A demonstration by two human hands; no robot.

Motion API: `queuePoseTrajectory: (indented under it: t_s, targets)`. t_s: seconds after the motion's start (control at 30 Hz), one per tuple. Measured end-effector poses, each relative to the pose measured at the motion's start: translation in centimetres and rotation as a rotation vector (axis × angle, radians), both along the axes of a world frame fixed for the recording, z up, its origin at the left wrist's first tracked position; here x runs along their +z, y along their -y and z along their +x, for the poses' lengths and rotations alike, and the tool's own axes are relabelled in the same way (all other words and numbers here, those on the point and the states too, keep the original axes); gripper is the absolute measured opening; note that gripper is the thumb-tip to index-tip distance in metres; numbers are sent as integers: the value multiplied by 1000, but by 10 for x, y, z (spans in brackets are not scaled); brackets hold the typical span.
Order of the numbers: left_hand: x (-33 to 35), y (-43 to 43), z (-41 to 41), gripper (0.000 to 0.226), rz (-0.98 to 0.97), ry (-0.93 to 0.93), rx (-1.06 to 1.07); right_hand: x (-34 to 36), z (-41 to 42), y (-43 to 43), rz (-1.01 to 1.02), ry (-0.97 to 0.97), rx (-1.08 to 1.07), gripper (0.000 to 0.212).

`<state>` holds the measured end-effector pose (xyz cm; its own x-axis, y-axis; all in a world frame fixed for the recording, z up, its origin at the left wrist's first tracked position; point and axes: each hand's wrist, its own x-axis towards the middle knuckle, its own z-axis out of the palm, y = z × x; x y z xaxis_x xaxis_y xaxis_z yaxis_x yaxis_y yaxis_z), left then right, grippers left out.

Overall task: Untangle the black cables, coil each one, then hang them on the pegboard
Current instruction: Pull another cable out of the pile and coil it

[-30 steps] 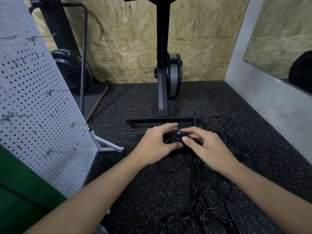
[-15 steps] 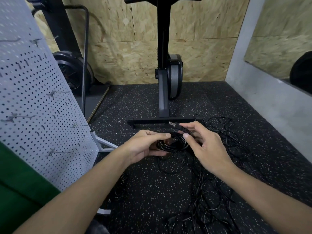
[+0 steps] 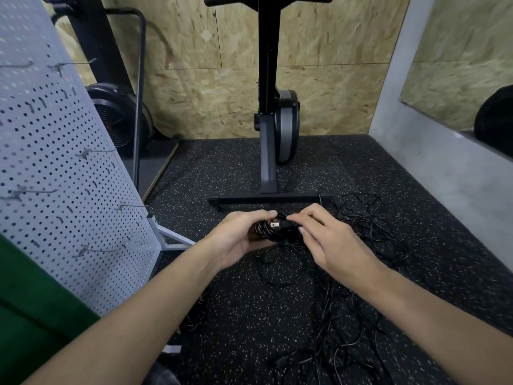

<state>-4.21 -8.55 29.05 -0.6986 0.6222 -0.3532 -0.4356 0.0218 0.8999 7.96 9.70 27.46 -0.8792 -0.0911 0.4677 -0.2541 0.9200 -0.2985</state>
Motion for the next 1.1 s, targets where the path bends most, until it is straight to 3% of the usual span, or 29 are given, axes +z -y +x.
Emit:
queuePoseTrajectory:
  t_s: [0.13,0.33,0.47,0.57,0.63,0.73,0.77,0.9,1.1]
  targets:
    - [-3,2,4,34,-28,-134,-95,-3,-2,-2,108,63,-102,32]
    - [-14,-6,10,17,-117,-432,-59,-1,-3,3,82,39,-90,30]
    - [-15,-4,9,14,-34,-337,-95,3,-2,2,-432,110,-174,21]
    - [-12,-3,7,18,27,-251,-59,4,-2,-8,-749,296,-161,37]
    - [-12,-3,7,21,54,-216,-55,5,-1,-15,-799,466,-97,47]
    - [-14,-5,9,21,55,-231,-99,2,-2,-17,-745,632,-77,24]
    - [-15,-6,10,21,51,-242,-114,2,-1,-16,-725,651,-74,24]
    - [-17,-11,13,23,12,-297,-123,-9,-2,-9,-692,627,-71,58]
    - [-16,-13,13,25,-11,-285,-55,-9,-3,-6,-789,633,-89,61]
